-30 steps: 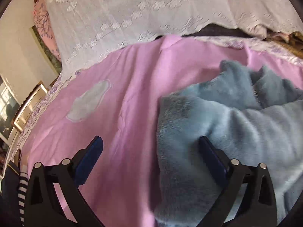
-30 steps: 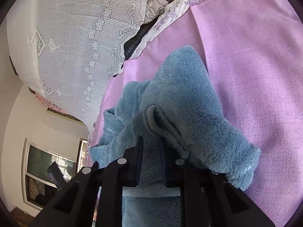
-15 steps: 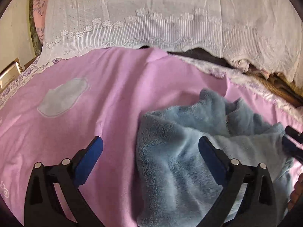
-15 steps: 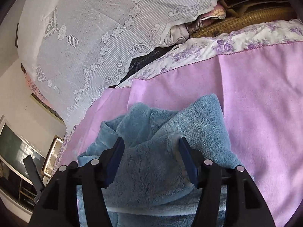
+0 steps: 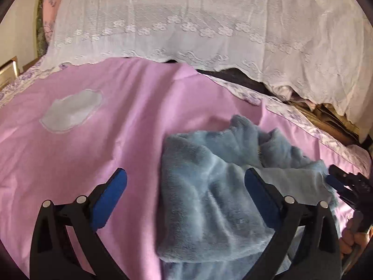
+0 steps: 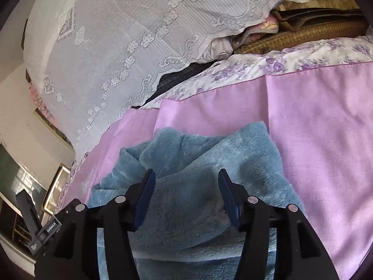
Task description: Fold small clothes
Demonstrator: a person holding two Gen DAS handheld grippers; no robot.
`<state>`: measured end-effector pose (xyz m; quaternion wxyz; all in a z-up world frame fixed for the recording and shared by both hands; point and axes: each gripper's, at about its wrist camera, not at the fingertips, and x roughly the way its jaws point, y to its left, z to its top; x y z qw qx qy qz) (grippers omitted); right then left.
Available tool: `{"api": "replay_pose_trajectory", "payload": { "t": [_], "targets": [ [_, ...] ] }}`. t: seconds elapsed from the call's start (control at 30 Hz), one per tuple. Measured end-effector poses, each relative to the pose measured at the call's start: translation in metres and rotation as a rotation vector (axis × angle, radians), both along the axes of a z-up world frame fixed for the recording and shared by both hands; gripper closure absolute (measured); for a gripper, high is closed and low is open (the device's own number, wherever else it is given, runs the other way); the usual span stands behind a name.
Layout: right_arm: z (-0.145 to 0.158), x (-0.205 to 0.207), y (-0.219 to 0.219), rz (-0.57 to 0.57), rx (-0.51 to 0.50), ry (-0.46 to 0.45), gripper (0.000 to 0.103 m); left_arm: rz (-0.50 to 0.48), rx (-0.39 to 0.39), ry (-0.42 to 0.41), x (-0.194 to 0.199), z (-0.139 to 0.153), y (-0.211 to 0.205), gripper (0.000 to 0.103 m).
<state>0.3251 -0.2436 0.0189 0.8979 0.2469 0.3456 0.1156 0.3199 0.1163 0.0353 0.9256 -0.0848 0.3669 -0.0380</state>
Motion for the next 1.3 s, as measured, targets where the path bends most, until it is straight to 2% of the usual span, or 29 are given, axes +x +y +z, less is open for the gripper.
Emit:
{"api": "replay_pose_trajectory", "payload": {
  "t": [0.03,0.1,0.13,0.27,0.37,0.43,0.5,0.57,0.63,0.7,0.77,0.83,0.9,1.0,1.23,1.3],
  "targets": [
    [-0.005,0.003,0.005,0.012,-0.029,0.023,0.039,-0.015,0.038,0.039,0.005,-0.009,-0.008,0.005],
    [-0.019,0.011,0.01,0.026,-0.081,0.068,0.039,-0.001,0.193,0.165,0.021,-0.041,-0.024,0.004],
    [-0.021,0.012,0.011,0.037,-0.082,0.06,0.039,-0.016,0.198,0.232,0.029,-0.055,-0.025,0.004],
    [-0.019,0.01,0.016,0.043,-0.109,0.044,0.035,0.004,0.13,0.213,0.028,-0.05,-0.013,0.004],
    [-0.013,0.002,0.016,0.037,-0.115,0.021,0.034,0.02,0.114,0.162,0.01,-0.037,-0.009,0.005],
    [-0.004,-0.011,0.01,-0.012,-0.124,-0.001,0.034,0.02,0.104,0.13,-0.007,-0.029,-0.008,0.005],
    [0.005,-0.024,0.008,-0.021,-0.153,-0.03,0.033,0.014,0.111,0.144,-0.02,-0.031,-0.007,0.005],
    [0.002,-0.027,0.01,-0.029,-0.25,0.017,0.031,0.007,0.165,0.228,-0.026,-0.047,-0.011,0.004],
    [-0.014,-0.025,0.011,-0.006,-0.306,0.092,0.03,0.002,0.189,0.211,-0.037,-0.05,-0.01,0.004],
    [-0.014,-0.034,0.006,-0.004,-0.289,0.084,0.03,0.021,0.158,0.207,-0.053,-0.042,-0.004,0.004],
    [0.003,-0.054,-0.002,-0.037,-0.244,0.044,0.03,0.037,0.089,0.181,-0.076,-0.034,0.007,0.005],
    [0.019,-0.075,-0.008,-0.035,-0.206,-0.01,0.022,0.037,0.07,0.172,-0.099,-0.028,0.013,0.005],
    [0.03,-0.093,-0.013,-0.027,-0.21,-0.04,0.021,0.018,0.051,0.162,-0.122,-0.026,0.016,0.005],
    [0.035,-0.118,-0.025,-0.048,-0.209,-0.054,0.02,-0.03,-0.005,0.159,-0.154,-0.028,0.019,0.005],
    [0.025,-0.161,-0.051,-0.052,-0.117,-0.031,0.02,-0.158,-0.078,0.133,-0.222,-0.039,0.013,0.005],
    [0.022,-0.176,-0.053,-0.036,-0.103,-0.038,0.02,-0.217,-0.136,0.136,-0.234,-0.04,0.012,0.005]
  ]
}}
